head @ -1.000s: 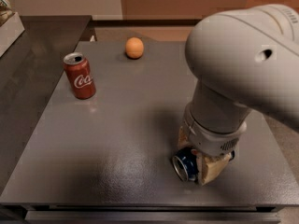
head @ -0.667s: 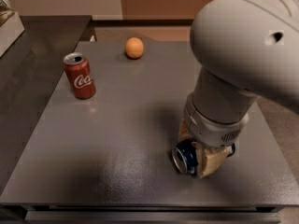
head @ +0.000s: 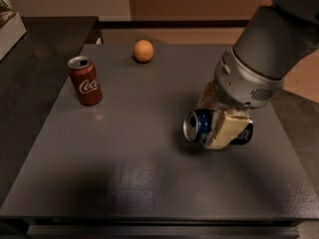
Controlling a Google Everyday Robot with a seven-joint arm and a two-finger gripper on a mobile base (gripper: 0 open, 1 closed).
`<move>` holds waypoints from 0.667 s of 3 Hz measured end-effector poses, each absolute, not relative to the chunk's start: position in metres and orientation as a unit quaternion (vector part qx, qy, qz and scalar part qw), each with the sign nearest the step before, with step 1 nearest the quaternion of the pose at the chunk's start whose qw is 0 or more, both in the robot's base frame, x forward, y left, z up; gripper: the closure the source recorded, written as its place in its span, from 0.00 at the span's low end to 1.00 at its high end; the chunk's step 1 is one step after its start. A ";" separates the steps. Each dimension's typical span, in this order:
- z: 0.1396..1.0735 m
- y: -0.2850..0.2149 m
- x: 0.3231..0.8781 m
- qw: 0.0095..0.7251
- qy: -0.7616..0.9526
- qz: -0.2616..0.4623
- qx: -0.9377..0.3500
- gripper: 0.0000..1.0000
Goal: Place pepsi can upright
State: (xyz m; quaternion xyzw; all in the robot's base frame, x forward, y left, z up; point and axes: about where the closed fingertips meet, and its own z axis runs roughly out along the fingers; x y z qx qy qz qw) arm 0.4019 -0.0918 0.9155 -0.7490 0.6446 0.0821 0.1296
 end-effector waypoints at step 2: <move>0.937 -0.089 0.423 0.314 0.708 0.271 -0.572 1.00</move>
Offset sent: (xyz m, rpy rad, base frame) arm 0.0205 0.0029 0.0578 1.1205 0.1454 -0.3428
